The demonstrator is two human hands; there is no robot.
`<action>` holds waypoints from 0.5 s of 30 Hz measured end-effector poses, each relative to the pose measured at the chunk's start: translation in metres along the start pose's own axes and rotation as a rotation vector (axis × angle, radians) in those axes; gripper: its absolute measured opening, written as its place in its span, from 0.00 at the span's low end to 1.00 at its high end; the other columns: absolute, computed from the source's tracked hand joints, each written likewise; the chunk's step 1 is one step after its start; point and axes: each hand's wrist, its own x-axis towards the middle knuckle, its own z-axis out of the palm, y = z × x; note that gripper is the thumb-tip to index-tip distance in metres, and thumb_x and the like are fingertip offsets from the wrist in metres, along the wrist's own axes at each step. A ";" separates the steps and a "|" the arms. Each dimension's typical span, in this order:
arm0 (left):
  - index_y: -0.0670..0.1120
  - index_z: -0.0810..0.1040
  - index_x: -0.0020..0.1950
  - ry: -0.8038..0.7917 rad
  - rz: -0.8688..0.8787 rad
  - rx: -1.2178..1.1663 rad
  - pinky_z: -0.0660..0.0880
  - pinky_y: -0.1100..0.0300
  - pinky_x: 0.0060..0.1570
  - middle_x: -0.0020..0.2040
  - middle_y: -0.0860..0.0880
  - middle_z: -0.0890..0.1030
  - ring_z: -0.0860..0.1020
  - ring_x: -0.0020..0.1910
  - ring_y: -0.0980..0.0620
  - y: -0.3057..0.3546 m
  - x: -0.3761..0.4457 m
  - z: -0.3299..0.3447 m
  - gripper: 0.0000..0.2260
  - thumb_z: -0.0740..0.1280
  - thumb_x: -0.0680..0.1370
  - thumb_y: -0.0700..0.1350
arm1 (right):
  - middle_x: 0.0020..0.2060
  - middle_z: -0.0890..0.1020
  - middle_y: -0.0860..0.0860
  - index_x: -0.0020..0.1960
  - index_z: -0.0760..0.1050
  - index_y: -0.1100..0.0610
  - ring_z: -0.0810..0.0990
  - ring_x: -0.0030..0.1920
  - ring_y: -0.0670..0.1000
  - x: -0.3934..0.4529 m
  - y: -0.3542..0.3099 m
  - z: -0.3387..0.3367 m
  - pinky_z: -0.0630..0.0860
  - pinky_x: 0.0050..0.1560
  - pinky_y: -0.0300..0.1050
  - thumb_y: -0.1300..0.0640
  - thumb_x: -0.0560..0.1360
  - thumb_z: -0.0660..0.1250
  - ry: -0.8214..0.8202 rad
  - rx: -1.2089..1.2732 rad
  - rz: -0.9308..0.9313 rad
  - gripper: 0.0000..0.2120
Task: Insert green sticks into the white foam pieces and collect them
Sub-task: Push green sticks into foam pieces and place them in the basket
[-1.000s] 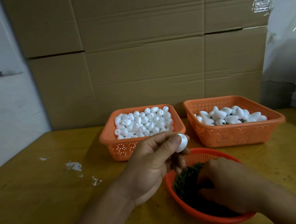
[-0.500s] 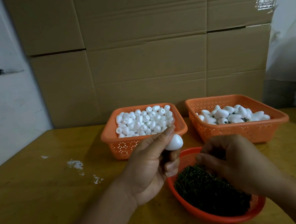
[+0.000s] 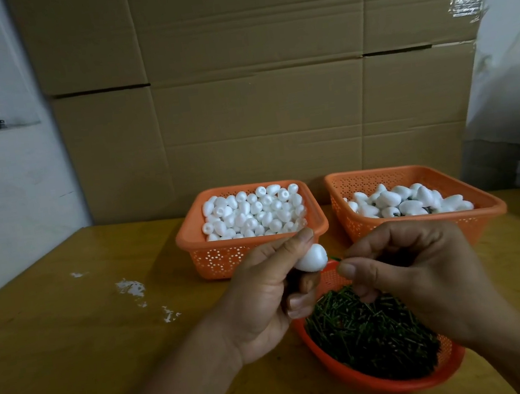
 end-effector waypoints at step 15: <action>0.46 0.77 0.37 0.029 0.014 0.027 0.54 0.60 0.25 0.26 0.49 0.67 0.62 0.21 0.56 0.004 -0.003 0.004 0.15 0.67 0.77 0.55 | 0.33 0.86 0.52 0.45 0.86 0.53 0.84 0.32 0.50 -0.006 -0.003 0.004 0.83 0.34 0.45 0.56 0.68 0.74 0.004 -0.128 -0.081 0.06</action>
